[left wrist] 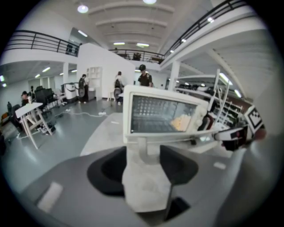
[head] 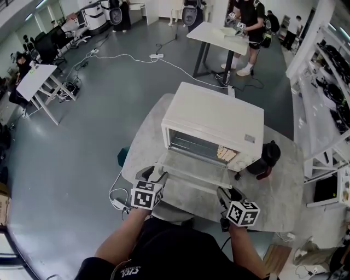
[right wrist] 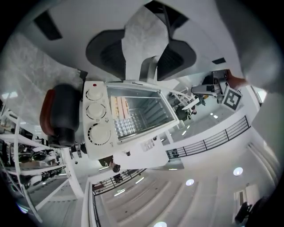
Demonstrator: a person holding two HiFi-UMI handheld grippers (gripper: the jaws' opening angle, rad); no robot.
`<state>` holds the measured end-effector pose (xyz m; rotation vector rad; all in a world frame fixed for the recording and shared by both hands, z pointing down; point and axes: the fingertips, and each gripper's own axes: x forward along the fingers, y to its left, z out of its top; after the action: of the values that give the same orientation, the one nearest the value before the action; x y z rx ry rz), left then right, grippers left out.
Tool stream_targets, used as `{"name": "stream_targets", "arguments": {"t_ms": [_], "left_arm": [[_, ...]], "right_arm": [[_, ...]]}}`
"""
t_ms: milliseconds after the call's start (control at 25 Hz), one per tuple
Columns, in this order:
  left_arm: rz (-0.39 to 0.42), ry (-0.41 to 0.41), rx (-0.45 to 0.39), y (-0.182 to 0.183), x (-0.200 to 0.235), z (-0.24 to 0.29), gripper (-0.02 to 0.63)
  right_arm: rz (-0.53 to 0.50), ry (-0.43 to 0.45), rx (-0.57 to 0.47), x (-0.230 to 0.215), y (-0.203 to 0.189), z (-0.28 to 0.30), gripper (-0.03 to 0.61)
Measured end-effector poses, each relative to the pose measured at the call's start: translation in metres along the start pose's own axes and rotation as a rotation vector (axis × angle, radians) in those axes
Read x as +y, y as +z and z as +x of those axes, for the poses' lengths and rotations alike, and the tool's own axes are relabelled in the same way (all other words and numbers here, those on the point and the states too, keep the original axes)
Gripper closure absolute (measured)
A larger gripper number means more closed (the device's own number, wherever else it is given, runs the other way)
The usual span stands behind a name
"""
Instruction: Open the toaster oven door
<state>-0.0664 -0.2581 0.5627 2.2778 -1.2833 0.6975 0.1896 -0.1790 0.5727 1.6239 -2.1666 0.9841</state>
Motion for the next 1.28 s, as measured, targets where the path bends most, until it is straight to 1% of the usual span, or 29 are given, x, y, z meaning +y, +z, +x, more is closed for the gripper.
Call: {"name": "stream_targets", "arguments": {"t_ms": [120,280,400,520,560,600,680,760,840,960,1080,1200,1280], "left_arm": [[0.013,-0.016,-0.033,0.02,0.002,0.0,0.38],[0.02,-0.047,-0.076,0.042,0.004,-0.009,0.39],[0.011,-0.068,-0.103,0.05,0.01,-0.018,0.402],[0.0,-0.083,-0.115,0.053,0.015,-0.022,0.416],[-0.003,-0.087,-0.12,0.055,0.017,-0.024,0.419],[-0.005,-0.091,-0.128,0.057,0.018,-0.025,0.422],[-0.004,-0.101,-0.147,0.064,0.02,-0.028,0.428],[0.004,-0.113,-0.163,0.07,0.019,-0.032,0.434],[0.012,-0.125,-0.18,0.077,0.017,-0.036,0.442],[0.028,-0.134,-0.22,0.09,0.012,-0.048,0.457],[0.039,-0.132,-0.277,0.106,0.013,-0.059,0.477],[0.036,-0.123,-0.322,0.119,0.012,-0.069,0.495],[0.072,-0.11,-0.341,0.13,0.011,-0.078,0.513]], "right_arm": [[0.055,0.008,-0.054,-0.002,0.021,0.002,0.365],[0.099,-0.022,-0.127,-0.005,0.043,0.001,0.373],[0.094,-0.054,-0.177,-0.004,0.059,-0.001,0.392],[0.084,-0.07,-0.222,0.003,0.071,-0.003,0.439],[0.083,-0.07,-0.23,0.006,0.073,-0.003,0.446],[0.084,-0.068,-0.234,0.009,0.074,-0.002,0.42],[0.084,-0.058,-0.237,0.017,0.074,-0.003,0.414],[0.06,-0.048,-0.236,0.029,0.07,-0.007,0.414],[0.013,-0.03,-0.231,0.044,0.067,-0.01,0.417],[-0.061,0.026,-0.226,0.072,0.07,-0.009,0.433],[-0.14,0.103,-0.234,0.102,0.083,-0.005,0.45],[-0.192,0.162,-0.252,0.119,0.102,-0.007,0.477],[-0.227,0.182,-0.286,0.127,0.121,-0.011,0.496]]}}
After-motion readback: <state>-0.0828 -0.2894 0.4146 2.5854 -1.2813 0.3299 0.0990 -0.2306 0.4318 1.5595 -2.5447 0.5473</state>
